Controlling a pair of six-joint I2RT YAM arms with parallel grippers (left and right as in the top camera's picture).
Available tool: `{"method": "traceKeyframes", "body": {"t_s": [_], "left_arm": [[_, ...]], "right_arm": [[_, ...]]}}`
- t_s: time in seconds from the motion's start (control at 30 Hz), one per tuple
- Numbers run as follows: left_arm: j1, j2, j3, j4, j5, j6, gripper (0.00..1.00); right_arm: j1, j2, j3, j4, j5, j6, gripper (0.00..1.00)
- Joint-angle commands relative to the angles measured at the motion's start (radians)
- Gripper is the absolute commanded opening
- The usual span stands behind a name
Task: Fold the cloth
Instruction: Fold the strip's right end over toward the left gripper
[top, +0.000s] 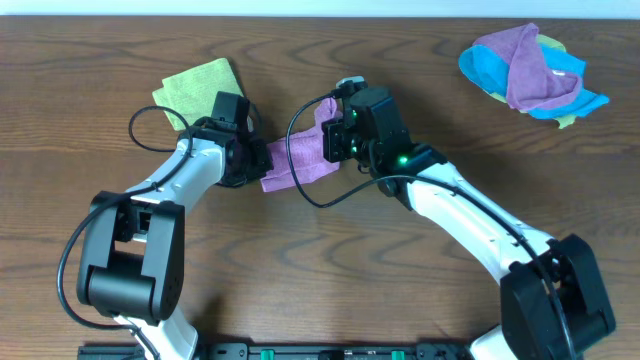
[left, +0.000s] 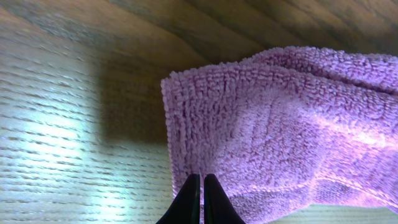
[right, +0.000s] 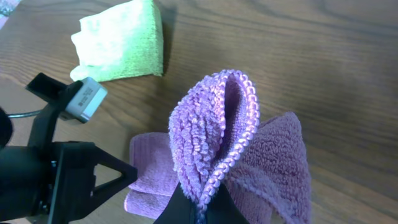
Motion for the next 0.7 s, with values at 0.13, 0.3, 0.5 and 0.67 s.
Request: {"method": "traceKeyframes", "body": {"t_s": [0.13,0.3,0.5,0.67], "left_arm": [[0.002,-0.011,0.019,0.008,-0.060,0.021,0.06],[0.000,-0.011,0.019,0.032,-0.056,0.013,0.06],[0.000,-0.011,0.019,0.034,-0.055,0.006,0.06],[0.000,-0.011,0.019,0.034,-0.055,0.006,0.06]], "right_arm": [[0.047,0.005,0.030,0.011,0.011,-0.018,0.01],[0.081,0.026,0.031,0.029,0.009,-0.014,0.01],[0.129,0.084,0.042,0.048,-0.006,0.002,0.01],[0.157,0.133,0.076,0.047,-0.020,0.001,0.01]]}}
